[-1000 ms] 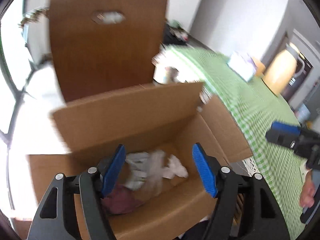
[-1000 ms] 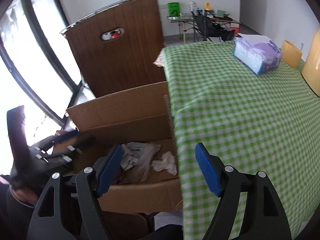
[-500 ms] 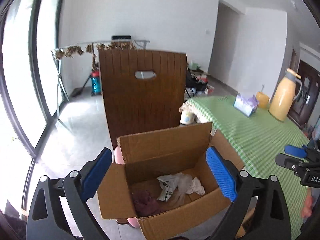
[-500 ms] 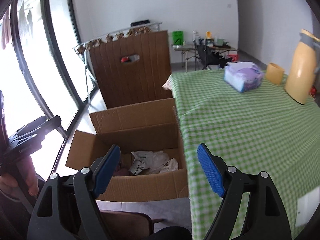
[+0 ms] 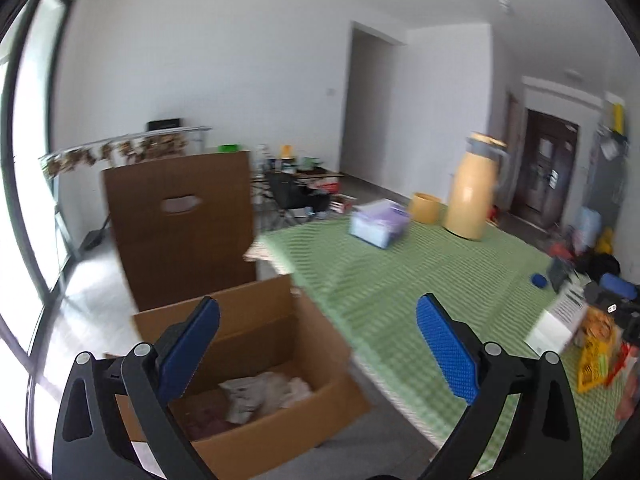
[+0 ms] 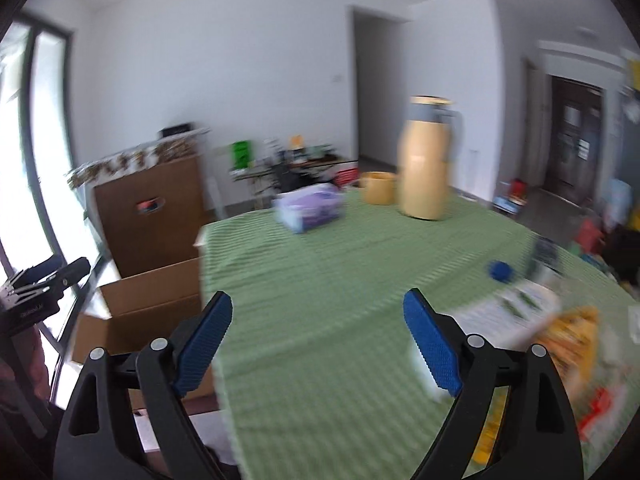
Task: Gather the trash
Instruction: 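Grasp the yellow snack bag with the left tool while the right tool grasps a clear plastic bag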
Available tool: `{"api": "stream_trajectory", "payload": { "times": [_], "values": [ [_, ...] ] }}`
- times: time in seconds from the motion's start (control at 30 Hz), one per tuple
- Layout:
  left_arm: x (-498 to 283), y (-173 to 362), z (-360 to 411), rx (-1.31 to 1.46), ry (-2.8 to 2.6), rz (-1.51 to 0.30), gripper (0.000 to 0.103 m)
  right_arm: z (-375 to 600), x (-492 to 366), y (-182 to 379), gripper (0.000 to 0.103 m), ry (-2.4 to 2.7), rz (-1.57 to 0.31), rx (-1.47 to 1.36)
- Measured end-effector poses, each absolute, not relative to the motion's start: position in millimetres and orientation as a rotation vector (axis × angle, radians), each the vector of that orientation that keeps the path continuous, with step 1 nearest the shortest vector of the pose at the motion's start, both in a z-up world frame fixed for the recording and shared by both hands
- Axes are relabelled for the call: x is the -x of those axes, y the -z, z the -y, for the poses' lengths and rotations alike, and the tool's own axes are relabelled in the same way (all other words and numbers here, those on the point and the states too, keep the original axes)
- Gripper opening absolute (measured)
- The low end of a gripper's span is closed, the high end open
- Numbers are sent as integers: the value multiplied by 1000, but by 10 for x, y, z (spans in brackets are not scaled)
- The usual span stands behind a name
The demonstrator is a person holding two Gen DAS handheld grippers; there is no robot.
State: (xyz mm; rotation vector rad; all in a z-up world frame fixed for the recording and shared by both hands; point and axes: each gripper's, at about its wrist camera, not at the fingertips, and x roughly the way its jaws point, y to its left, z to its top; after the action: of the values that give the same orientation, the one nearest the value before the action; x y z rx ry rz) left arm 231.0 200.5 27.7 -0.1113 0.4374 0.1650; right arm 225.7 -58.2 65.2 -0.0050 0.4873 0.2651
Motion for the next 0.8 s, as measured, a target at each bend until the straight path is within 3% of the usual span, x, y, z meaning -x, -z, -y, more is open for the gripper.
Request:
{"api": "stream_trajectory", "payload": {
  "times": [0.53, 0.8],
  "values": [
    [-2736, 12, 473, 2, 491, -527, 95, 3291, -1330, -17, 84, 354, -594, -265],
    [-2947, 482, 1566, -142, 706, -652, 96, 3615, -1205, 271, 84, 336, -652, -333]
  ]
}}
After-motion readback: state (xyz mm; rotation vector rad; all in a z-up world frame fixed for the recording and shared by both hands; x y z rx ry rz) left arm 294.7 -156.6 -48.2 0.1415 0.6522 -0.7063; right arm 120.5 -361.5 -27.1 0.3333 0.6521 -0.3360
